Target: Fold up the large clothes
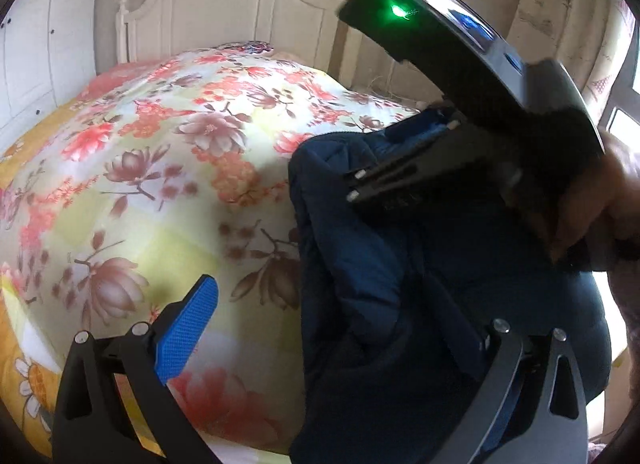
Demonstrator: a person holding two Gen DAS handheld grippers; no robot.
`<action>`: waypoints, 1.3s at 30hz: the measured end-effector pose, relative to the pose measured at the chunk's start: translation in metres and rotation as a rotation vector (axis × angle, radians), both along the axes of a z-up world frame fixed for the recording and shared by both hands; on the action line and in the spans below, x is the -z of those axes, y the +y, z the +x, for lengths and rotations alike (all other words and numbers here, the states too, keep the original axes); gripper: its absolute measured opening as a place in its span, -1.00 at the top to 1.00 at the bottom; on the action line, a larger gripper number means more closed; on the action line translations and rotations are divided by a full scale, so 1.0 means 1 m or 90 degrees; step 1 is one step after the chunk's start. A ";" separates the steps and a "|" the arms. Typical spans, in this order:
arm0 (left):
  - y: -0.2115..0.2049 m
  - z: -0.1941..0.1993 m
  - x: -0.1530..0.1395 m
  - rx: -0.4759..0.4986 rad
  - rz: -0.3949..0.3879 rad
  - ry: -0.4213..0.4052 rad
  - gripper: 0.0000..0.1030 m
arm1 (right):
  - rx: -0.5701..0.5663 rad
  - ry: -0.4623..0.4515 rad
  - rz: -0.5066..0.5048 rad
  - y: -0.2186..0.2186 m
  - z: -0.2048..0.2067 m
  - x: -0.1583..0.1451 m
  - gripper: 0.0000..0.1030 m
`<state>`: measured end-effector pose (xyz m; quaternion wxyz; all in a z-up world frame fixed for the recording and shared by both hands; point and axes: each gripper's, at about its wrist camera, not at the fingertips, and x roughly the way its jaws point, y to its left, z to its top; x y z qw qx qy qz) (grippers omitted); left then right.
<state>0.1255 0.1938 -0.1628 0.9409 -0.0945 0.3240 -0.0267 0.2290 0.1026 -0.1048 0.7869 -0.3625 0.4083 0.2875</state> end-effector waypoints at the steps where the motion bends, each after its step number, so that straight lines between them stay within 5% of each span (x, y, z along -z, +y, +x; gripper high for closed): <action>1: 0.002 0.001 0.002 0.006 -0.016 0.005 -0.96 | -0.001 -0.006 0.007 -0.004 -0.003 -0.005 -0.37; 8: 0.009 -0.005 0.011 0.017 -0.052 0.014 -0.96 | 0.100 -0.042 0.203 -0.137 -0.027 -0.068 -0.39; 12: 0.008 -0.002 0.014 0.023 -0.064 0.017 -0.96 | 0.134 0.021 0.215 -0.187 -0.037 -0.022 -0.39; 15: 0.002 0.001 0.014 0.027 -0.059 0.019 -0.96 | 0.170 0.013 0.297 -0.207 -0.045 -0.001 -0.40; 18: -0.001 0.003 0.013 0.024 -0.042 0.019 -0.96 | 0.190 0.000 0.288 -0.206 -0.060 -0.020 -0.38; 22: 0.002 0.001 0.014 0.026 -0.048 0.018 -0.96 | 0.130 -0.047 0.320 -0.213 -0.124 -0.045 -0.38; 27: 0.004 0.005 0.017 0.031 -0.059 0.020 -0.96 | 0.126 -0.071 0.284 -0.212 -0.162 0.003 -0.38; 31: 0.003 0.006 0.019 0.029 -0.055 0.021 -0.96 | 0.145 -0.046 0.292 -0.216 -0.158 -0.003 -0.39; 35: 0.001 0.003 0.017 0.023 -0.039 0.014 -0.96 | 0.073 -0.090 0.295 -0.209 -0.197 -0.027 -0.38; 39: 0.002 0.004 0.018 0.025 -0.044 0.014 -0.96 | 0.062 -0.118 0.259 -0.201 -0.205 0.011 -0.47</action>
